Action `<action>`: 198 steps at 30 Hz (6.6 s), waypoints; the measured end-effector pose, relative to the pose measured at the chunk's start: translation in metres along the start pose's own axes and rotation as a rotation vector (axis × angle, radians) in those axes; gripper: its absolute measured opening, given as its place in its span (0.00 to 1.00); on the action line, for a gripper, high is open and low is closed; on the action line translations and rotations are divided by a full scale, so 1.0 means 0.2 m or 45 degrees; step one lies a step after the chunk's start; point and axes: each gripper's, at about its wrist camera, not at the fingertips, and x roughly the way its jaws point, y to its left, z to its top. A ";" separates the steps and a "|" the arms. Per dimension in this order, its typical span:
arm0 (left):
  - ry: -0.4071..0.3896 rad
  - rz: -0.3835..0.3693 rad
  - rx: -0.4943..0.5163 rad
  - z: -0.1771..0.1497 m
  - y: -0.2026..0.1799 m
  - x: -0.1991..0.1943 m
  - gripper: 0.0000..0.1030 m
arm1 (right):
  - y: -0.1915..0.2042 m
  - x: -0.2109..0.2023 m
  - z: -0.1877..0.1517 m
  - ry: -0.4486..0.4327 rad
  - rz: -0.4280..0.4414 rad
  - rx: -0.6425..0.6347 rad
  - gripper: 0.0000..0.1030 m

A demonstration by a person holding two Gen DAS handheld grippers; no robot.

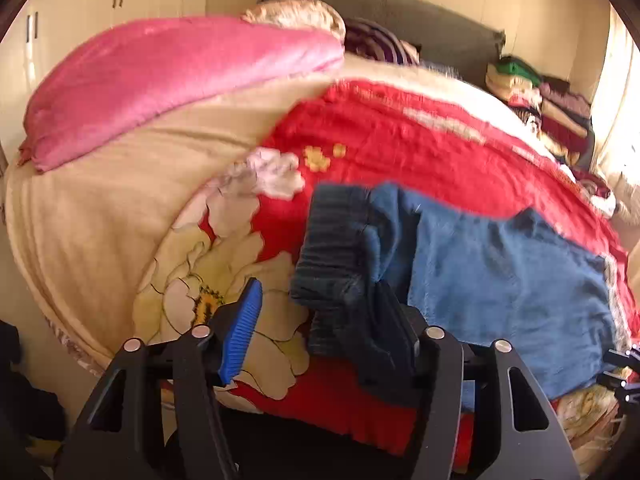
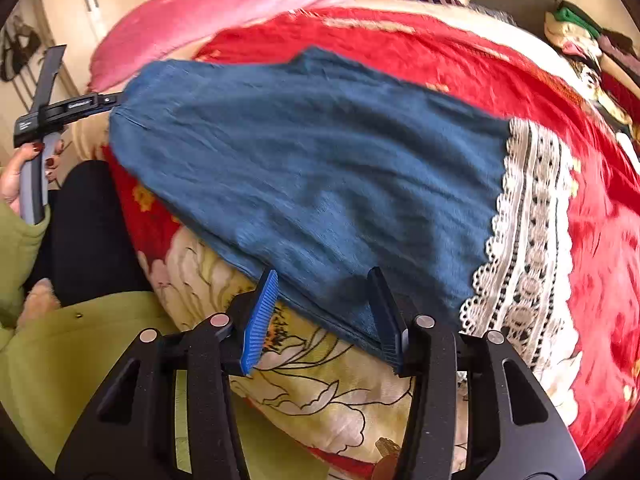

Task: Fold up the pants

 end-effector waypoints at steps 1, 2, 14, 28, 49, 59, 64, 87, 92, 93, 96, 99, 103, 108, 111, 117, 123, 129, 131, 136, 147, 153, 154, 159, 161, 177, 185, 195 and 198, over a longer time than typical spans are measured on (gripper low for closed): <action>-0.045 0.018 0.028 0.01 -0.01 -0.06 0.56 | 0.00 -0.02 0.00 -0.014 0.002 -0.019 0.38; -0.095 0.033 0.082 0.03 -0.06 -0.12 0.56 | 0.01 -0.03 0.00 -0.024 0.004 -0.041 0.38; 0.212 -0.322 0.474 -0.21 -0.70 0.07 0.58 | 0.11 0.07 -0.01 0.057 -0.059 -0.361 0.07; 0.140 -0.273 0.346 -0.12 -0.58 0.15 0.58 | 0.10 0.03 -0.07 0.064 0.077 -0.332 0.00; -0.020 0.041 0.044 0.07 -0.08 0.12 0.36 | -0.16 0.03 0.06 0.010 -0.029 -0.085 0.28; -0.025 0.071 0.010 0.09 -0.02 0.16 0.55 | -0.16 0.09 0.01 0.029 -0.023 -0.055 0.31; -0.124 0.081 0.043 0.11 -0.07 -0.03 0.65 | -0.14 0.01 0.02 -0.027 -0.006 -0.061 0.36; 0.213 -0.320 0.569 -0.10 -0.86 0.26 0.80 | -0.31 -0.13 0.08 -0.166 0.020 0.101 0.54; 0.137 -0.345 0.541 0.05 -0.87 0.21 0.80 | -0.61 -0.24 0.18 -0.281 -0.075 0.349 0.56; 0.130 -0.347 0.529 0.09 -0.88 0.21 0.80 | -0.68 -0.24 0.20 -0.289 -0.089 0.403 0.56; 0.115 -0.345 0.502 0.17 -0.90 0.24 0.80 | -0.83 -0.22 0.25 -0.277 -0.104 0.494 0.56; 0.113 -0.366 0.495 0.26 -0.93 0.29 0.80 | -0.94 -0.16 0.29 -0.251 -0.089 0.540 0.50; 0.101 -0.356 0.505 0.35 -0.99 0.34 0.80 | -1.04 -0.03 0.33 -0.204 -0.007 0.590 0.43; 0.145 -0.407 0.507 0.40 -1.10 0.47 0.80 | -1.09 0.16 0.34 -0.109 0.051 0.588 0.42; 0.198 -0.402 0.516 0.38 -1.14 0.60 0.80 | -1.10 0.21 0.30 -0.122 0.074 0.604 0.42; 0.298 -0.461 0.425 0.33 -1.13 0.82 0.77 | -1.06 0.20 0.29 -0.146 0.080 0.527 0.29; 0.309 -0.597 0.382 0.31 -1.16 0.77 0.08 | -1.01 0.14 0.29 -0.221 0.131 0.472 0.14; 0.198 -0.628 0.357 0.41 -1.16 0.64 0.06 | -1.00 -0.03 0.36 -0.373 0.062 0.397 0.12; 0.184 -0.601 0.372 0.42 -1.17 0.65 0.06 | -1.01 -0.03 0.40 -0.377 0.022 0.363 0.12; 0.203 -0.522 0.412 0.37 -1.21 0.75 0.06 | -1.02 0.14 0.46 -0.225 -0.102 0.277 0.12; 0.192 -0.445 0.458 0.32 -1.16 0.78 0.31 | -1.05 0.21 0.39 -0.186 -0.190 0.330 0.35; 0.102 -0.435 0.425 0.33 -1.04 0.56 0.45 | -1.01 0.02 0.29 -0.245 -0.221 0.365 0.55; 0.088 -0.426 0.423 0.33 -1.02 0.52 0.46 | -0.99 -0.02 0.27 -0.258 -0.229 0.359 0.57; 0.041 -0.451 0.403 0.26 -0.94 0.33 0.55 | -0.86 -0.22 0.15 -0.322 -0.275 0.312 0.62; 0.028 -0.446 0.406 0.20 -0.92 0.26 0.63 | -0.81 -0.28 0.11 -0.344 -0.293 0.292 0.63; 0.180 -0.260 0.491 -0.18 -0.88 0.24 0.66 | -0.36 -0.16 0.01 -0.235 -0.186 0.161 0.63; 0.218 -0.242 0.451 -0.19 -0.81 0.29 0.82 | -0.49 -0.07 -0.12 -0.072 -0.208 0.266 0.51; 0.223 -0.260 0.443 -0.19 -0.82 0.30 0.85 | -0.51 -0.04 -0.17 -0.061 -0.226 0.299 0.61; 0.204 -0.268 0.427 -0.17 -0.81 0.27 0.85 | -0.51 -0.12 -0.16 -0.113 -0.207 0.316 0.61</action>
